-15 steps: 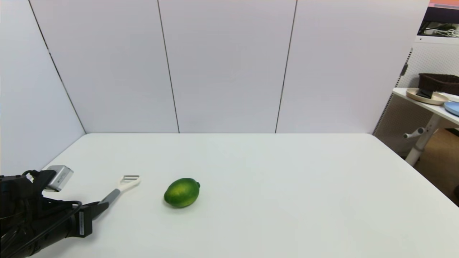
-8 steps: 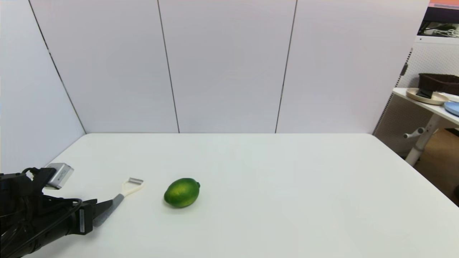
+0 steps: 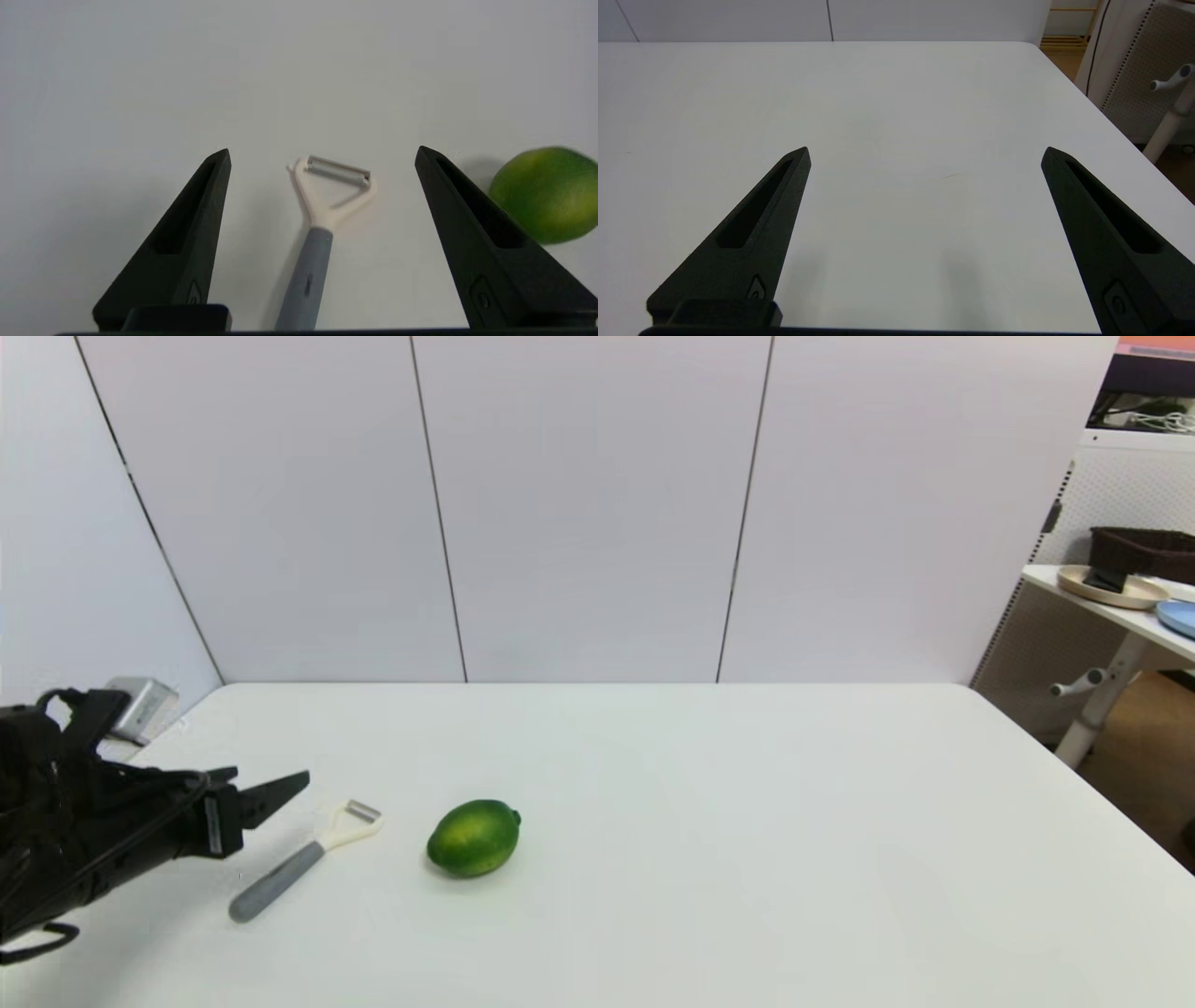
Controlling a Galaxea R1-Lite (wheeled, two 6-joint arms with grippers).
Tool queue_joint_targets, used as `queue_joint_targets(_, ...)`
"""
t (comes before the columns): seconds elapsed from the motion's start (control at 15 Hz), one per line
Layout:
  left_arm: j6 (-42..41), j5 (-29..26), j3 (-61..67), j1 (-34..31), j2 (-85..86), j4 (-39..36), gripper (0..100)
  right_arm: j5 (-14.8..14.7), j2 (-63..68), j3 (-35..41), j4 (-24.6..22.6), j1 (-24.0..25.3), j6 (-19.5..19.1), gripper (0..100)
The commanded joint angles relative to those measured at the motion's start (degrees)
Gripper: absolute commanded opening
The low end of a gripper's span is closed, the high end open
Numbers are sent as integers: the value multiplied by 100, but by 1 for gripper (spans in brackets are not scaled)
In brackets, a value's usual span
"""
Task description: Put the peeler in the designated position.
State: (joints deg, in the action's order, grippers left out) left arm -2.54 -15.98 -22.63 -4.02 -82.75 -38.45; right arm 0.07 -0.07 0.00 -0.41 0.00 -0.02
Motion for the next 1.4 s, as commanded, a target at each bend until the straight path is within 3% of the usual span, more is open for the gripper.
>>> queue_joint_targets(0.07,-186,-10,-1411,-11,646,971,100,1,-1,0,-2,0,2,100)
queue_joint_targets(0.4,-239,-1,-1473,-239,2307,1498,100,1,-1,0,-2,0,2,100)
queue_joint_targets(0.67,-168,16,-805,-336,3818,1542,100,1,-1,0,-2,0,-6,100)
queue_joint_targets(0.87,-36,-10,-321,-661,4970,2008,100,10,-1,0,-2,0,2,100)
queue_joint_targets(1.2,25,-63,470,-608,6517,2544,100,1,-1,0,-2,0,2,100)
queue_joint_targets(1.4,-98,-45,742,-64,6728,2729,100,1,-1,0,-2,0,2,100)
